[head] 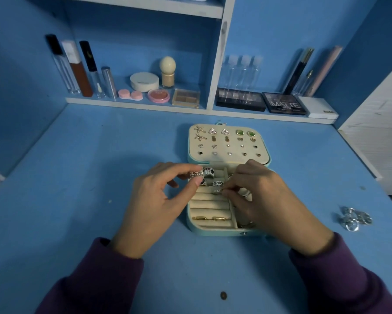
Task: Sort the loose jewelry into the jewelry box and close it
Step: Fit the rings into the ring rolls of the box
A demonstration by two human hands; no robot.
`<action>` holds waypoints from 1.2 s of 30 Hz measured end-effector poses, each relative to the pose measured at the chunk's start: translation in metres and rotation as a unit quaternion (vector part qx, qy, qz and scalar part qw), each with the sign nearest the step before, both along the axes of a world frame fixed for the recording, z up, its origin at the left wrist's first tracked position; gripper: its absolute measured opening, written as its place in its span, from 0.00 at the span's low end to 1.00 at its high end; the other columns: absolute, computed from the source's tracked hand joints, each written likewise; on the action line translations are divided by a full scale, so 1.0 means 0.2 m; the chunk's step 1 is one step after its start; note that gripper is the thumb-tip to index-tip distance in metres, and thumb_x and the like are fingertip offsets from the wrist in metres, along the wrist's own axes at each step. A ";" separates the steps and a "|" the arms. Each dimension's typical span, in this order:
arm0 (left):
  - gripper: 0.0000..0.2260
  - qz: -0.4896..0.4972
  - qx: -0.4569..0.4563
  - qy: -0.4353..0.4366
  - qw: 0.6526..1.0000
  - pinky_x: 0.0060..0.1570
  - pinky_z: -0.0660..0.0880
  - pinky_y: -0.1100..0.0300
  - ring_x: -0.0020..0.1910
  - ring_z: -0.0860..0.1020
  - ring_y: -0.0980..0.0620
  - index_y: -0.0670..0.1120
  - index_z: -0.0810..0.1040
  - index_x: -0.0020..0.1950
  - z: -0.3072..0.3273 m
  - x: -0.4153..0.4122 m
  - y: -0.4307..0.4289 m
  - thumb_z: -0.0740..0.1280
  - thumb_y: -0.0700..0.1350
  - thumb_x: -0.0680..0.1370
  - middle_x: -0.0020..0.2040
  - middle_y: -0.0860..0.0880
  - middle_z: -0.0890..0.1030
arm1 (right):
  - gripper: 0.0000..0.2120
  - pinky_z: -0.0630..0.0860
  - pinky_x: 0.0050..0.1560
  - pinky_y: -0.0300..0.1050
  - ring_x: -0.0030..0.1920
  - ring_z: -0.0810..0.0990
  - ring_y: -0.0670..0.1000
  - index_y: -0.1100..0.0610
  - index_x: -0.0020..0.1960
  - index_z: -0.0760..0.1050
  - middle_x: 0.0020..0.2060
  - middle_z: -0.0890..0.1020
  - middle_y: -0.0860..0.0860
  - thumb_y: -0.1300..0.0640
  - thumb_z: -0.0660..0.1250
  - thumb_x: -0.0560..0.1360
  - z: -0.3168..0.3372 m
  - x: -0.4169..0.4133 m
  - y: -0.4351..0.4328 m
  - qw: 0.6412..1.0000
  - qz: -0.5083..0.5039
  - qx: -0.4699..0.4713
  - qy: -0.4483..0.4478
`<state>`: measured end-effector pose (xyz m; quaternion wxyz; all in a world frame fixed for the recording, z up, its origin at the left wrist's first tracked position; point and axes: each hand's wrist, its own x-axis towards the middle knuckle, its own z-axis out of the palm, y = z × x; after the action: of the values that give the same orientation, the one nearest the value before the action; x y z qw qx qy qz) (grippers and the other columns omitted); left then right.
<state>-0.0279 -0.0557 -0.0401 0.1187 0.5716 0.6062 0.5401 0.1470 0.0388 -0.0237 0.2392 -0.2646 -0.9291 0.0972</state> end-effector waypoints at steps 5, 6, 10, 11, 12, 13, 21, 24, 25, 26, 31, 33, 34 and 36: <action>0.09 -0.002 0.003 -0.005 1.000 0.42 0.74 0.69 0.43 0.79 0.58 0.56 0.81 0.51 0.00 0.00 0.00 0.67 0.54 0.73 0.43 0.58 0.82 | 0.04 0.76 0.33 0.53 0.37 0.72 0.48 0.54 0.41 0.79 0.33 0.72 0.43 0.55 0.66 0.69 0.01 -0.01 -0.01 1.000 -0.001 -0.014 0.017; 0.09 -0.004 0.002 -0.008 1.000 0.42 0.74 0.68 0.43 0.79 0.58 0.55 0.81 0.51 0.00 0.00 0.00 0.67 0.54 0.73 0.43 0.57 0.82 | 0.04 0.76 0.34 0.52 0.37 0.71 0.47 0.54 0.41 0.79 0.33 0.72 0.44 0.56 0.66 0.69 0.01 -0.01 -0.01 0.999 0.005 -0.021 0.025; 0.10 -0.008 -0.003 -0.017 1.000 0.42 0.75 0.67 0.44 0.80 0.56 0.54 0.82 0.51 0.00 -0.01 0.00 0.67 0.54 0.73 0.43 0.57 0.82 | 0.04 0.75 0.35 0.49 0.37 0.72 0.46 0.54 0.40 0.81 0.33 0.75 0.46 0.57 0.68 0.68 -0.01 -0.01 -0.01 0.999 0.001 -0.035 0.030; 0.10 -0.010 -0.004 -0.018 1.000 0.43 0.75 0.67 0.43 0.80 0.57 0.55 0.82 0.51 0.00 -0.01 0.00 0.67 0.54 0.73 0.43 0.57 0.82 | 0.04 0.75 0.35 0.48 0.37 0.72 0.46 0.54 0.40 0.81 0.33 0.75 0.46 0.57 0.68 0.68 -0.01 -0.01 -0.01 0.999 -0.002 -0.037 0.029; 0.10 -0.011 -0.004 -0.018 1.000 0.43 0.74 0.68 0.43 0.80 0.57 0.55 0.82 0.51 0.00 -0.01 0.00 0.68 0.54 0.72 0.43 0.58 0.82 | 0.04 0.75 0.36 0.46 0.37 0.71 0.45 0.53 0.40 0.81 0.33 0.75 0.45 0.56 0.68 0.68 -0.01 -0.01 -0.01 0.999 -0.004 -0.040 0.028; 0.10 -0.012 -0.004 -0.017 1.000 0.43 0.74 0.68 0.43 0.79 0.57 0.55 0.82 0.51 0.00 -0.01 0.00 0.68 0.54 0.72 0.43 0.58 0.82 | 0.04 0.74 0.37 0.43 0.37 0.71 0.44 0.53 0.40 0.81 0.33 0.75 0.45 0.56 0.68 0.68 -0.02 -0.01 -0.01 0.999 -0.005 -0.045 0.028; 0.08 -0.002 0.004 0.011 1.000 0.46 0.71 0.75 0.42 0.79 0.60 0.57 0.81 0.50 0.00 0.00 -0.02 0.68 0.54 0.72 0.42 0.58 0.81 | 0.04 0.68 0.36 0.32 0.33 0.73 0.45 0.51 0.39 0.79 0.32 0.79 0.46 0.52 0.69 0.72 -0.01 0.02 -0.02 0.948 -0.059 -0.172 0.262; 0.08 0.006 0.011 0.059 0.998 0.46 0.70 0.76 0.43 0.77 0.66 0.56 0.81 0.50 -0.01 0.00 -0.01 0.68 0.54 0.72 0.43 0.60 0.80 | 0.03 0.68 0.36 0.31 0.32 0.73 0.45 0.53 0.40 0.80 0.32 0.79 0.47 0.54 0.69 0.72 0.00 0.02 -0.03 0.946 -0.067 -0.173 0.266; 0.09 0.009 0.009 0.068 0.998 0.46 0.70 0.76 0.44 0.77 0.67 0.55 0.82 0.50 -0.02 0.00 -0.01 0.68 0.55 0.72 0.42 0.59 0.80 | 0.04 0.69 0.36 0.31 0.32 0.73 0.45 0.54 0.41 0.81 0.31 0.79 0.47 0.54 0.69 0.72 0.00 0.01 -0.03 0.948 -0.065 -0.171 0.260; 0.10 0.009 0.007 0.076 0.997 0.46 0.70 0.75 0.44 0.77 0.66 0.54 0.82 0.50 -0.03 0.00 -0.01 0.68 0.55 0.72 0.42 0.58 0.80 | 0.05 0.69 0.36 0.32 0.32 0.74 0.45 0.54 0.41 0.81 0.31 0.79 0.48 0.54 0.69 0.72 0.00 0.01 -0.04 0.950 -0.065 -0.170 0.255; 0.12 0.005 -0.001 0.103 0.995 0.47 0.70 0.76 0.45 0.79 0.66 0.53 0.83 0.51 -0.04 0.01 -0.02 0.68 0.56 0.71 0.43 0.58 0.78 | 0.05 0.68 0.35 0.30 0.31 0.73 0.43 0.53 0.41 0.81 0.30 0.77 0.45 0.53 0.69 0.72 -0.01 0.01 -0.04 0.951 -0.064 -0.172 0.249; 0.13 0.010 -0.002 0.110 0.994 0.45 0.70 0.75 0.43 0.78 0.66 0.53 0.83 0.50 -0.04 0.01 -0.02 0.68 0.57 0.71 0.42 0.63 0.76 | 0.04 0.67 0.35 0.30 0.31 0.73 0.43 0.52 0.41 0.80 0.29 0.76 0.43 0.53 0.69 0.71 -0.01 0.01 -0.04 0.952 -0.063 -0.170 0.245; 0.12 0.015 -0.004 0.113 0.993 0.42 0.69 0.77 0.42 0.77 0.67 0.53 0.84 0.49 -0.04 0.01 -0.02 0.68 0.57 0.70 0.42 0.64 0.75 | 0.03 0.67 0.36 0.30 0.31 0.73 0.43 0.51 0.41 0.80 0.29 0.75 0.42 0.53 0.69 0.71 -0.01 0.01 -0.04 0.953 -0.062 -0.172 0.244; 0.12 0.025 -0.007 0.126 0.992 0.40 0.65 0.79 0.40 0.74 0.68 0.54 0.84 0.47 -0.04 0.01 -0.02 0.67 0.58 0.71 0.41 0.64 0.73 | 0.02 0.67 0.36 0.29 0.31 0.73 0.43 0.49 0.41 0.79 0.28 0.74 0.41 0.53 0.69 0.71 -0.01 0.01 -0.05 0.953 -0.058 -0.176 0.241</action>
<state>-0.0254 -0.0600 -0.0473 0.0321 0.6191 0.6339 0.4623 0.1487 0.0296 -0.0248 0.4106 -0.3248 -0.7953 0.3058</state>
